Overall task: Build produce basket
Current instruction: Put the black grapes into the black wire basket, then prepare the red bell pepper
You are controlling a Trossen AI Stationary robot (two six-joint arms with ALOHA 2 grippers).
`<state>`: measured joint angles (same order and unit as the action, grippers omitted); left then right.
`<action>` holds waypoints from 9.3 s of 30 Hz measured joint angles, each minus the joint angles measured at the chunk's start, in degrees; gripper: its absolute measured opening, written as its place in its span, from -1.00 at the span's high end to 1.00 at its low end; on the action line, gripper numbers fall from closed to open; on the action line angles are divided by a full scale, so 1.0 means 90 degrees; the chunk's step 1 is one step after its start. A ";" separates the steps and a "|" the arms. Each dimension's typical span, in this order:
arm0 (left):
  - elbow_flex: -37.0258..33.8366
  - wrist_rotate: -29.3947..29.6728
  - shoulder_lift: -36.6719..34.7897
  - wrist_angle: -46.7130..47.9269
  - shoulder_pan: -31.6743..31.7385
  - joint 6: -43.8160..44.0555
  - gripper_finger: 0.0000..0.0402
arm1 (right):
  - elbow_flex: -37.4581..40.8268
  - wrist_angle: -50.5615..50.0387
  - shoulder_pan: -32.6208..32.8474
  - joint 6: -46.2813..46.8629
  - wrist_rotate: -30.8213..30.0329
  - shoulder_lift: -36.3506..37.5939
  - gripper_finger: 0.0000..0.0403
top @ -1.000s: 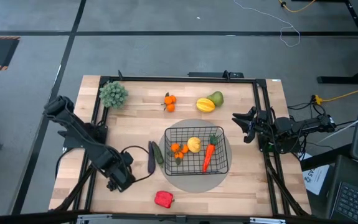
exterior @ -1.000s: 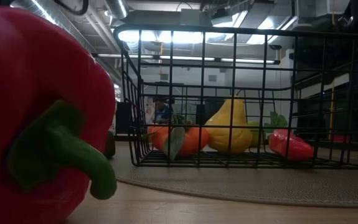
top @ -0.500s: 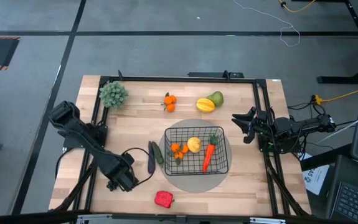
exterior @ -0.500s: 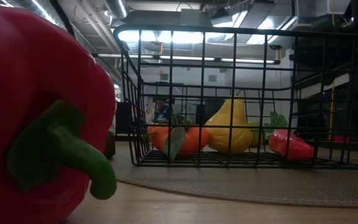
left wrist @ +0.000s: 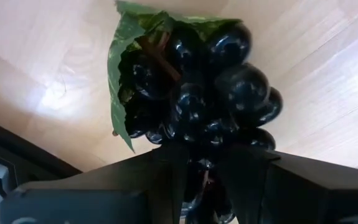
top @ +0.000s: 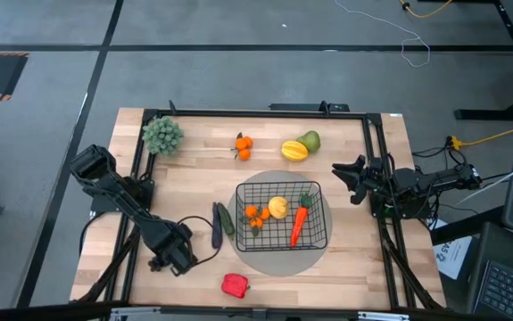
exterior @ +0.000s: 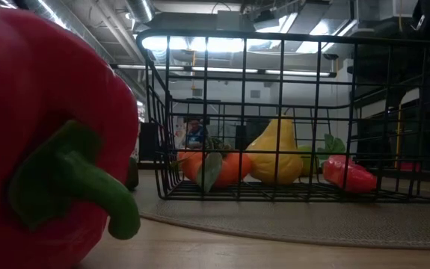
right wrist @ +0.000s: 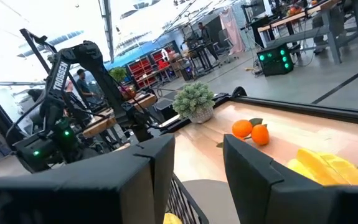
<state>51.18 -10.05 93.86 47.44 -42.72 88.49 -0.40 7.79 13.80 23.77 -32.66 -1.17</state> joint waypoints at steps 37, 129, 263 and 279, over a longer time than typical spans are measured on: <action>0.2471 0.1557 0.0052 0.3224 0.0024 0.0947 1.00 | -0.0001 0.0005 0.0000 0.0007 0.0490 0.0001 0.35; 0.6022 0.5168 0.1010 0.0109 0.2220 -0.8877 0.56 | -0.0002 -0.0501 -0.0002 -0.0534 0.2239 -0.0036 0.35; 0.5695 0.3940 0.2540 0.3255 0.1677 -0.4957 0.60 | -0.0002 -0.0508 -0.0001 -0.0347 0.2312 -0.0335 0.35; 0.5695 0.3455 0.2537 0.2864 0.2001 -0.5736 0.60 | -0.0002 -0.0510 -0.0001 -0.0364 0.2321 -0.0355 0.35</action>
<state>102.43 21.05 116.70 73.22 -24.71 36.86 -0.43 3.20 13.80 20.49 -11.78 -4.36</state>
